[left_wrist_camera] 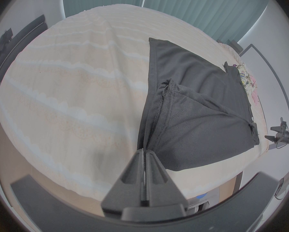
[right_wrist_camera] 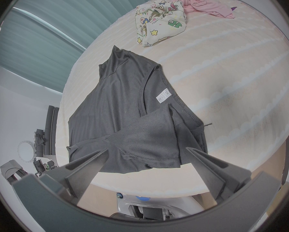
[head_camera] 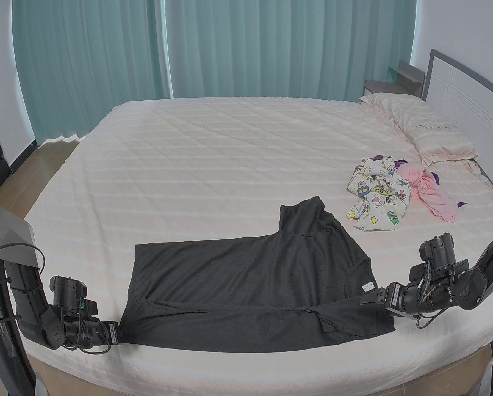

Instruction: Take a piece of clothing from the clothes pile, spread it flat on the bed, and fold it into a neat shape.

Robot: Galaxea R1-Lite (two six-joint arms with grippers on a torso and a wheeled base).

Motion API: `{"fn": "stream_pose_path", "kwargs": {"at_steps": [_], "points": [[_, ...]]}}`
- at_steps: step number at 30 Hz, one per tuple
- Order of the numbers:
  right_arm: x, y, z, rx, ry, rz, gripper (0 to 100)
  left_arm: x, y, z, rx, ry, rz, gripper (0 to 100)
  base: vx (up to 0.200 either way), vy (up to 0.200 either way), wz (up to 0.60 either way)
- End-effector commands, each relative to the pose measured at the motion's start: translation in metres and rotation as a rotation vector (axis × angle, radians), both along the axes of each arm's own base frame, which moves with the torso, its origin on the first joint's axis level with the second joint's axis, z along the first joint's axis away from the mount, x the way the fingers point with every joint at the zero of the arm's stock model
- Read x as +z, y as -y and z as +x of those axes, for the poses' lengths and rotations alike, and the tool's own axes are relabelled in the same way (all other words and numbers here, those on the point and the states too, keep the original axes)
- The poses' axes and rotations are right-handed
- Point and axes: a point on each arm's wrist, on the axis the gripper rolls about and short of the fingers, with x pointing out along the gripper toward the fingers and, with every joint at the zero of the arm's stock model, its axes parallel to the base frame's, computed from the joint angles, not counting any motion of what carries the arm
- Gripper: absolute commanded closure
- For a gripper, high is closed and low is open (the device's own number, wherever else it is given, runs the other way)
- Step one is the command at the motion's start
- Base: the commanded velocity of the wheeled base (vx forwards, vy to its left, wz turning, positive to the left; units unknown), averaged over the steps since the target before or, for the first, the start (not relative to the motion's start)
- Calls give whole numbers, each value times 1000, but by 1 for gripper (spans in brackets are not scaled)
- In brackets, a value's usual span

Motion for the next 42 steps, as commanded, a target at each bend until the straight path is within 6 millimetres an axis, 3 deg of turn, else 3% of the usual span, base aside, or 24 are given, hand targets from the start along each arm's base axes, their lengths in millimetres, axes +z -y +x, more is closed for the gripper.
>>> {"fn": "stream_pose_path", "kwargs": {"at_steps": [1,6,7,12,16,20,24,29,34,39,42], "points": [[0,0,0,1,0,0,0,-1,0,-2,0,-14,1,100,0,0,0],[0,0,0,1,0,0,0,-2,0,-2,-1,-15,2,100,0,0,0],[0,0,0,0,0,-1,0,-1,0,-1,0,-10,1,0,0,0,0],[1,0,0,0,4,0,0,9,-5,3,25,48,-5,0,0,0,0],[1,0,-2,1,4,0,0,37,-17,12,86,158,-88,0,0,0,0],[1,-2,-3,9,0,-1,0,50,-13,22,123,183,-203,0,0,0,0],[0,-2,-4,10,-4,-2,0,58,2,48,121,222,-286,0,0,0,0],[-2,-3,-4,13,-10,-3,0,53,14,64,84,206,-297,0,0,0,0],[-3,-3,-5,15,-16,-4,0,24,22,80,56,155,-290,0,0,0,0],[-4,-6,-8,33,-28,0,0,5,24,84,47,140,-279,0,0,0,0],[-6,-6,-8,32,-34,-3,0,3,25,83,27,156,-264,0,0,0,0]]}}
